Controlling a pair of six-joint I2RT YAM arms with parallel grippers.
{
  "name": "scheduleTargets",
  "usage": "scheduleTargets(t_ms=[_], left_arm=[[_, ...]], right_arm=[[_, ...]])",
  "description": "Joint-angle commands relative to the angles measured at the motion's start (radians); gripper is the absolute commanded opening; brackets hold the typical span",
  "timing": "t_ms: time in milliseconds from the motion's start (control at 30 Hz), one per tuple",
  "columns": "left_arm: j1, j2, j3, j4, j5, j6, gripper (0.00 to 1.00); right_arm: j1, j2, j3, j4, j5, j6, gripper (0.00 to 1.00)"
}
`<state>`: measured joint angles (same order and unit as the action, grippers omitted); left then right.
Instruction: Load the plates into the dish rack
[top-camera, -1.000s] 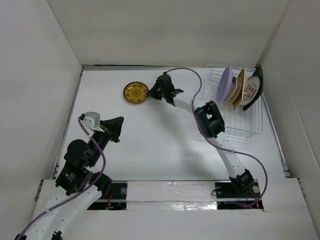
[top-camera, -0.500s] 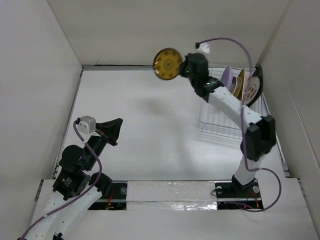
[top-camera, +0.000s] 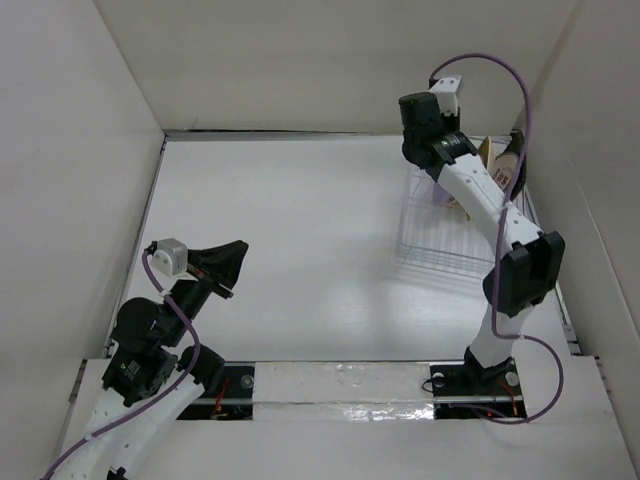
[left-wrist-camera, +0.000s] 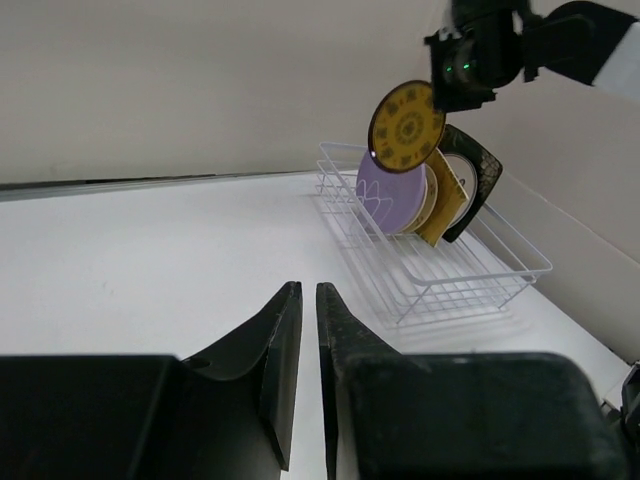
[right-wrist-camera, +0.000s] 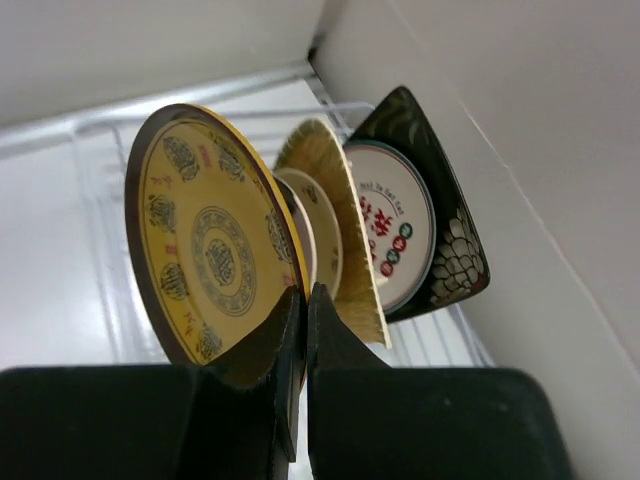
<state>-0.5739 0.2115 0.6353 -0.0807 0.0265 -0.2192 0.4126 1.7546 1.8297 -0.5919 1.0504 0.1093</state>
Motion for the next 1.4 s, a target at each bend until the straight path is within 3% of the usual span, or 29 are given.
scheduleTargets(t_ms=[0,200,567,667,700,800,867,900,967,1067,1100,1167,1267,1367], left_arm=[[0.005,-0.017,0.015,0.052,0.024,-0.006,0.1],[-0.004,-0.018,0.015,0.048,0.016,-0.005,0.1],[-0.004,-0.001,0.015,0.048,0.0,-0.005,0.11],[-0.004,0.014,0.014,0.045,-0.007,-0.003,0.14],[-0.004,0.02,0.014,0.047,-0.01,-0.003,0.17],[-0.004,0.04,0.01,0.047,-0.019,-0.002,0.29],[-0.004,0.054,0.012,0.047,-0.019,-0.002,0.36],[-0.004,0.069,0.012,0.044,-0.019,0.0,0.39],[-0.004,0.084,0.014,0.041,-0.054,0.003,0.45],[-0.004,0.114,0.012,0.042,-0.066,0.006,0.49],[-0.004,0.13,0.012,0.044,-0.072,0.006,0.51],[-0.004,0.152,0.01,0.047,-0.086,0.011,0.54],[-0.004,0.196,0.007,0.053,-0.109,0.015,0.58],[-0.004,0.25,0.012,0.048,-0.151,0.018,0.61]], right_arm=[[0.0,0.061,0.114,-0.143,0.089,-0.068,0.0],[-0.031,0.25,0.314,-0.278,0.082,-0.089,0.0],[-0.04,0.364,0.295,-0.25,-0.021,-0.03,0.0],[-0.02,0.303,0.281,-0.178,-0.147,0.001,0.45],[-0.008,0.234,0.261,-0.131,-0.186,0.01,0.66],[0.029,0.085,0.185,-0.003,-0.26,0.01,0.8],[0.089,-0.1,0.111,0.078,-0.296,0.013,0.81],[0.116,-0.171,0.053,0.198,-0.317,0.013,0.8],[0.196,-0.391,-0.181,0.34,-0.432,0.006,0.74],[0.244,-0.559,-0.499,0.558,-0.679,0.068,0.12],[0.27,-0.62,-0.567,0.596,-0.744,0.084,0.0],[0.302,-0.642,-0.733,0.704,-0.931,0.116,0.0],[0.4,-0.623,-0.921,0.875,-1.042,0.151,0.0],[0.477,-0.558,-0.992,1.008,-1.134,0.133,0.26]])
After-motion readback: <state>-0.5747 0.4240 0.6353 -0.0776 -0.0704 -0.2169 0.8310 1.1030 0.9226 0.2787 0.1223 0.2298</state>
